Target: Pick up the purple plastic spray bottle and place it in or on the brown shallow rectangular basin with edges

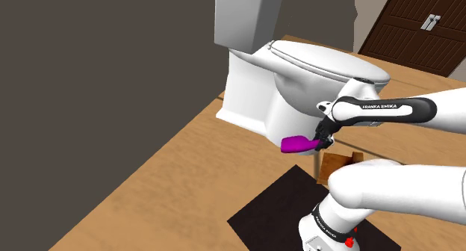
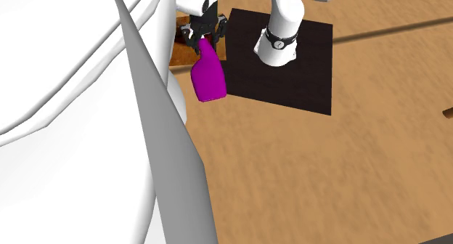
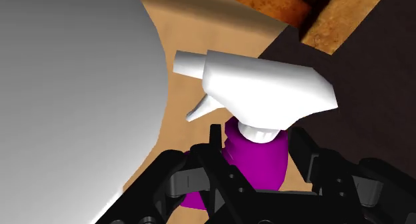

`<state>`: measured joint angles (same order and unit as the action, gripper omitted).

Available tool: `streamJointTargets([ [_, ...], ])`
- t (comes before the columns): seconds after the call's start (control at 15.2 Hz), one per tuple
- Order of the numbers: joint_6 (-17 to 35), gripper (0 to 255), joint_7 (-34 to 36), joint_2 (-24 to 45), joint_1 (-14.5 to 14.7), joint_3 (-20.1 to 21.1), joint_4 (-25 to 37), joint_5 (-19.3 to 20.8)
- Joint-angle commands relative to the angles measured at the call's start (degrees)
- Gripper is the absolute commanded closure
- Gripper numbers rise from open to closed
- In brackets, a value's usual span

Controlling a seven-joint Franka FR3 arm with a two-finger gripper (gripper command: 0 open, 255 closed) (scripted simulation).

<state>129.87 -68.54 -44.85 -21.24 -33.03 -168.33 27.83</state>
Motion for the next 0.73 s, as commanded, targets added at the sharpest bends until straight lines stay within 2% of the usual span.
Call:
streamJointTargets([
  [0.0, 0.02, 255, 8.01, 0.0, -5.64, -0.51, 0.84, -1.29],
  [0.2, -0.16, 255, 0.3, 0.56, -12.27, -1.01, 1.49, -2.06],
  [0.4, -0.11, 255, -6.83, 2.03, -17.54, -2.47, 2.95, -2.42],
  [0.66, -0.65, 255, -13.65, 3.94, -19.98, -8.16, 6.26, -0.24],
])
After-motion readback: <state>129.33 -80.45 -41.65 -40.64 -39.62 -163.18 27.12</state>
